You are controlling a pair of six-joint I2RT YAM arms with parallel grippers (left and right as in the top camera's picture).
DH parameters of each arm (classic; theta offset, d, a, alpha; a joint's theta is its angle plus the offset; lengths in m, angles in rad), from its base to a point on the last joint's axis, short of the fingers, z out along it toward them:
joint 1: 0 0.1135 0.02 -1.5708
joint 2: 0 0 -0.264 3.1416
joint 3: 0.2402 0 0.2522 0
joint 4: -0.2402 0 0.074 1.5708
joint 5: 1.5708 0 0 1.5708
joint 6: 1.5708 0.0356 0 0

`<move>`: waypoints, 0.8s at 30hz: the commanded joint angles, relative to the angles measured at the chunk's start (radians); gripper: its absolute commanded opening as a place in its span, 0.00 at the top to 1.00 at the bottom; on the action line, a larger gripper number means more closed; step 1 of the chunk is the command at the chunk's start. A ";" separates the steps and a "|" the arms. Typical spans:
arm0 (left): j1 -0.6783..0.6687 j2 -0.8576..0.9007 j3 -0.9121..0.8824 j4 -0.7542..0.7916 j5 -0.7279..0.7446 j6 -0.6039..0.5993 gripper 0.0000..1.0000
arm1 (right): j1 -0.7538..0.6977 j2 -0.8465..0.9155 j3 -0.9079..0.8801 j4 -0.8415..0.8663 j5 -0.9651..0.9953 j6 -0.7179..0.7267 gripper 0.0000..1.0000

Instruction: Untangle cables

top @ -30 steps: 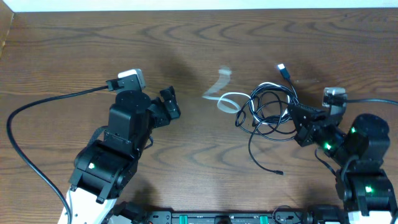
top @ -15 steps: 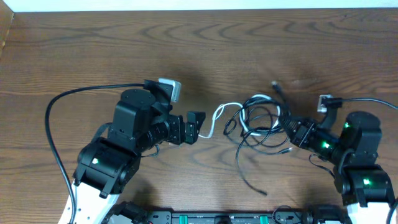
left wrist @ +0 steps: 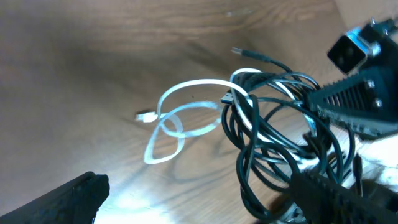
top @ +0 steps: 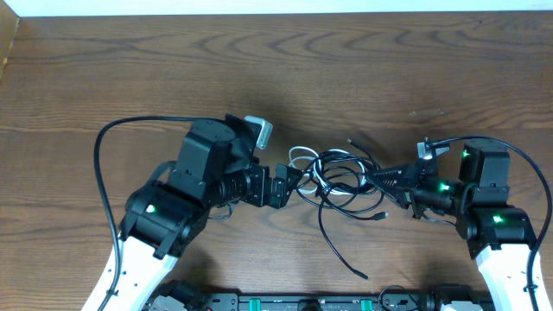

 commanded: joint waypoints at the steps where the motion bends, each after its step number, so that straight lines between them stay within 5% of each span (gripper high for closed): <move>1: -0.002 0.032 0.006 -0.002 0.017 -0.230 0.00 | -0.007 0.001 0.010 0.003 -0.055 0.057 0.99; 9: -0.078 0.142 -0.015 0.026 0.116 -0.281 0.06 | -0.007 0.001 0.010 0.003 -0.019 0.057 0.98; 19: -0.133 0.217 -0.015 -0.013 0.117 -0.313 0.88 | -0.008 0.001 0.010 0.021 0.002 0.057 0.98; 24: -0.132 0.226 -0.015 -0.010 0.097 -0.317 0.92 | -0.009 0.001 0.010 0.033 0.002 0.057 0.98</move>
